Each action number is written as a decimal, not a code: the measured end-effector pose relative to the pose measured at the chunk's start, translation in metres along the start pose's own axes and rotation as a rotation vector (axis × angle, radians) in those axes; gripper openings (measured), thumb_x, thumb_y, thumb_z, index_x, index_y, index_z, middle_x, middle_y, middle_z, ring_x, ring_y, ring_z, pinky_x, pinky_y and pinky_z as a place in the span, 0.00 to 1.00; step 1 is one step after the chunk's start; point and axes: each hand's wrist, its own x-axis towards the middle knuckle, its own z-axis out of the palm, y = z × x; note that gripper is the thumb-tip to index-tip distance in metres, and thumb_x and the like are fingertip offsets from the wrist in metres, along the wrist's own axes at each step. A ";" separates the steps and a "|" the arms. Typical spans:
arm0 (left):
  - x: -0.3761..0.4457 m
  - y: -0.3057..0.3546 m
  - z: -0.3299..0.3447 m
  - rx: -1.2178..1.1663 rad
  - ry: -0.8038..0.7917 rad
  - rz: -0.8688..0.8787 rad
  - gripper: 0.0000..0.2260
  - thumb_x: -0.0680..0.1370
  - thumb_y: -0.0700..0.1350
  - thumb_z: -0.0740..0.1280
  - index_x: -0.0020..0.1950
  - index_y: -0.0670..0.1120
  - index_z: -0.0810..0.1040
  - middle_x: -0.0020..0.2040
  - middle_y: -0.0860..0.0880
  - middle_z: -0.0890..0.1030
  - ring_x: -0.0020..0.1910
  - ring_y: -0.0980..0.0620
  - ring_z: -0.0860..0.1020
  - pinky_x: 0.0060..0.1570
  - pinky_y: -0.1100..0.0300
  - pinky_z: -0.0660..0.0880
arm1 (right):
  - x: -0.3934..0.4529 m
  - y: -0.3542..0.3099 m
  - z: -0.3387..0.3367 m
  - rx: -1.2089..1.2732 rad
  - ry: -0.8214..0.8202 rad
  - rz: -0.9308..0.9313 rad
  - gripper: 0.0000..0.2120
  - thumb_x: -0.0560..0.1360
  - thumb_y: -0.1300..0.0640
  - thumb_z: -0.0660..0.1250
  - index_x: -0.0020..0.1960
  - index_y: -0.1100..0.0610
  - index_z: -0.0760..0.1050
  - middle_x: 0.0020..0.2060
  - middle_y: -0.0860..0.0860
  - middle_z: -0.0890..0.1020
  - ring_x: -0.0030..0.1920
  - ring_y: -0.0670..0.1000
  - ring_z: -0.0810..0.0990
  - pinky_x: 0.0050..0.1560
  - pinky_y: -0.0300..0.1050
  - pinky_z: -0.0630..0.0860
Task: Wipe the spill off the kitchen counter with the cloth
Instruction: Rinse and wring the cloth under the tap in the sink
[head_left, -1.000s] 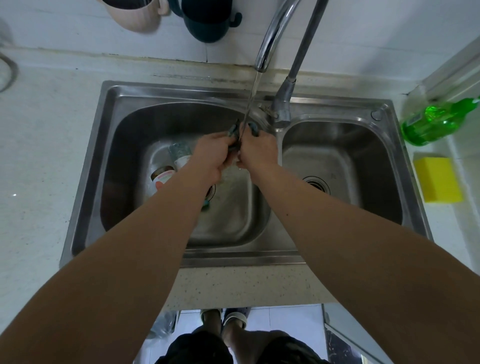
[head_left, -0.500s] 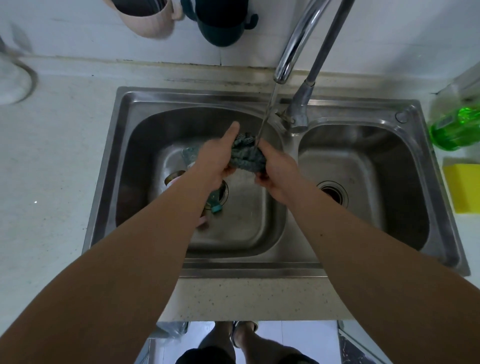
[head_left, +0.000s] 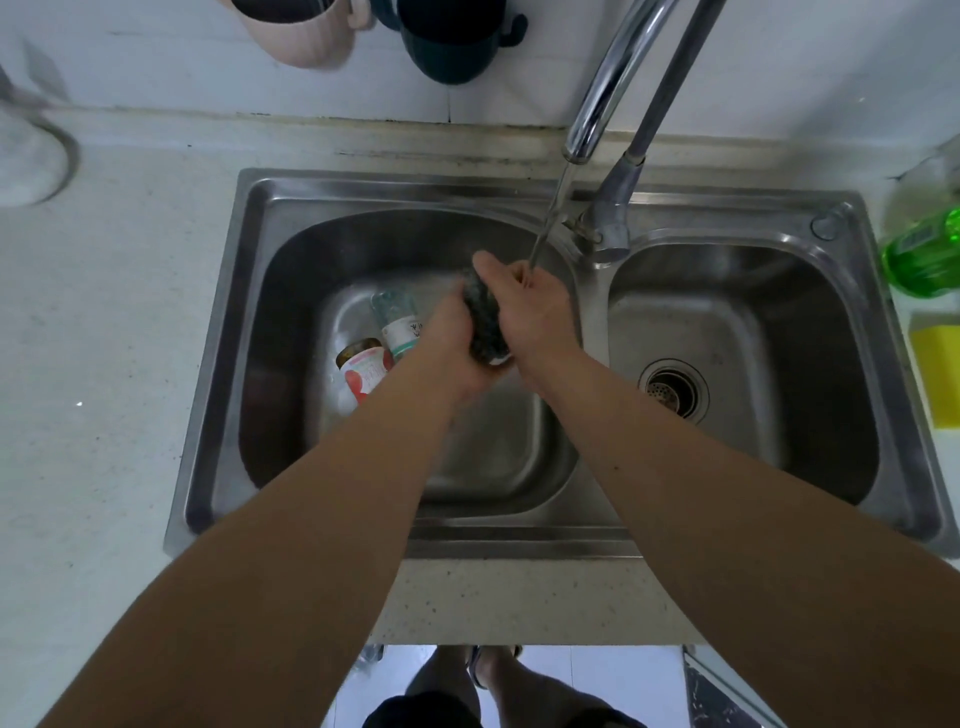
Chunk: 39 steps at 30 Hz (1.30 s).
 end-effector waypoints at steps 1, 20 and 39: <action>0.001 -0.006 0.004 -0.028 -0.033 -0.003 0.20 0.85 0.55 0.58 0.64 0.44 0.81 0.60 0.42 0.84 0.61 0.43 0.82 0.64 0.47 0.77 | 0.002 -0.001 0.004 -0.088 0.047 -0.084 0.13 0.78 0.48 0.73 0.43 0.54 0.74 0.38 0.49 0.79 0.38 0.44 0.77 0.38 0.31 0.73; 0.012 0.011 -0.008 -0.117 -0.109 -0.101 0.30 0.82 0.66 0.58 0.75 0.48 0.76 0.68 0.47 0.80 0.70 0.45 0.76 0.72 0.50 0.70 | 0.003 0.024 0.002 -0.396 -0.216 -0.336 0.18 0.85 0.50 0.60 0.73 0.51 0.76 0.69 0.46 0.79 0.69 0.41 0.75 0.75 0.46 0.69; 0.009 0.020 -0.006 0.041 -0.140 -0.047 0.23 0.83 0.57 0.60 0.54 0.38 0.82 0.54 0.40 0.84 0.56 0.42 0.82 0.74 0.47 0.69 | -0.002 0.017 0.029 -0.496 -0.051 -0.452 0.23 0.82 0.42 0.55 0.28 0.43 0.66 0.26 0.47 0.76 0.36 0.54 0.80 0.59 0.62 0.76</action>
